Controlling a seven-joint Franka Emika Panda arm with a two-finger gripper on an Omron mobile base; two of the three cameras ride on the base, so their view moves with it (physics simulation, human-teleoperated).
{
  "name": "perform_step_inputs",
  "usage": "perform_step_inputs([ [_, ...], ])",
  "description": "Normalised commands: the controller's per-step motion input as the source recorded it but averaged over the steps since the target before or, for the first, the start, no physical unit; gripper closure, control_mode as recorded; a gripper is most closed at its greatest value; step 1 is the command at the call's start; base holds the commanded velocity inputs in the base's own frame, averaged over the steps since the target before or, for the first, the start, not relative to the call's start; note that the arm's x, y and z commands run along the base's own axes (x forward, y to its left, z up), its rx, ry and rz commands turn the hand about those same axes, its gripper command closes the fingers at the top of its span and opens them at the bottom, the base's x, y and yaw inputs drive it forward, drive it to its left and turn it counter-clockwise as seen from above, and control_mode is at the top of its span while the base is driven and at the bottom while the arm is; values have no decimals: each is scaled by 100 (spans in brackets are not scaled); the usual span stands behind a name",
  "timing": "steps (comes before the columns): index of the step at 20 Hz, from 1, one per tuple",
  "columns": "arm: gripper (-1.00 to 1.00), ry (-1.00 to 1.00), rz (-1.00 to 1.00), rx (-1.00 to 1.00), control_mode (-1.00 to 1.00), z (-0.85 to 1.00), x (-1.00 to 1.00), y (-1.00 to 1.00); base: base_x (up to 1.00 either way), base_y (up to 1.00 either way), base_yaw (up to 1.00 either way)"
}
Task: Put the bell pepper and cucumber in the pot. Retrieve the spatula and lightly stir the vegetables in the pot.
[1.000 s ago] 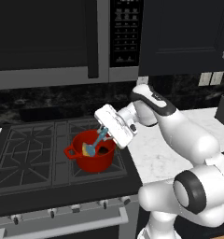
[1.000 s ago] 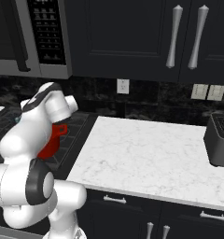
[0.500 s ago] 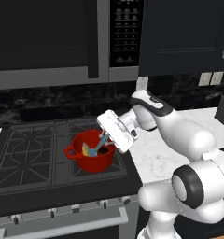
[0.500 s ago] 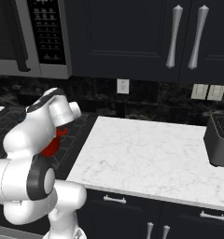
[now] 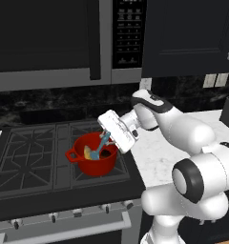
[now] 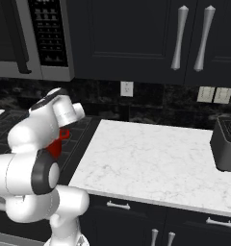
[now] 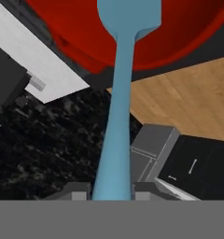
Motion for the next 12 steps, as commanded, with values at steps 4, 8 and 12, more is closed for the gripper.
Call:
perform_step_inputs([
  [4, 100, -13, 0, -2, -100, -1, 4, 0, 0, 0, 0],
  [8, 100, -22, 0, -6, -100, 0, 4, 0, 0, 0, 0],
  [12, 100, -22, 0, -6, -100, 0, 2, 0, 0, 0, 0],
])
